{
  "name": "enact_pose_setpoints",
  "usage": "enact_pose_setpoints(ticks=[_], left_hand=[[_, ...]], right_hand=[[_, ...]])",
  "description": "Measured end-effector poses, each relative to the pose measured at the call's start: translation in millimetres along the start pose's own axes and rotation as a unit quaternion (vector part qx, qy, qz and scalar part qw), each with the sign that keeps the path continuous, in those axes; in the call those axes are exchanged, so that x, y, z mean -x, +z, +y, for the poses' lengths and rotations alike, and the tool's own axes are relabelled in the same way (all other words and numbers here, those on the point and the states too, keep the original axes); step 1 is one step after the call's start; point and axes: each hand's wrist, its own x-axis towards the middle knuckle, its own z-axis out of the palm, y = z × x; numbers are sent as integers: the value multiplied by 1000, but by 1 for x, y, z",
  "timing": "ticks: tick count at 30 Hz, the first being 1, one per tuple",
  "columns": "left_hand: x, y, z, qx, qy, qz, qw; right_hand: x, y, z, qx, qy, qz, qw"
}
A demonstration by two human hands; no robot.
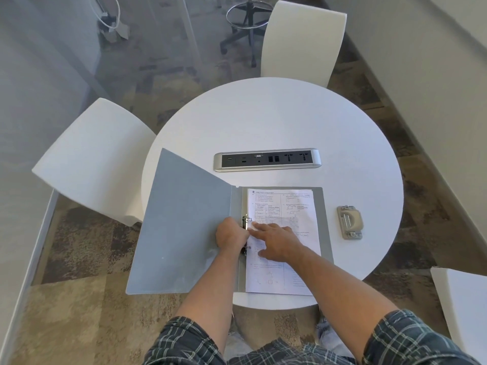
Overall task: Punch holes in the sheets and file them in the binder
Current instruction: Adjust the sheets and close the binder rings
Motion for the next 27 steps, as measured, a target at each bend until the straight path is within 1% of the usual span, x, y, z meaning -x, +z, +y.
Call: enact_pose_setpoints(ticks=[6,10,16,20,24,27], left_hand=[[8,9,14,-67,21,-2,998],[8,12,14,-94,3,-18,995],[8,10,15,-53,-2,-23,998],[8,-1,9,-12,-14,-31,999],[4,-1,-1,5,-20,-23,1000],[-1,3,-9,34,-20,-33,999]], right_hand=[[1,2,3,18,-6,-2,1000],[0,7,10,34,-12,1,999],[-2,4,15,45,-28,-6,999],[-2,-6,11,-36,-7,12,999],[-12,-10,-4,-170,56,31,983],[-18,-8,-17,-202,102,62,972]])
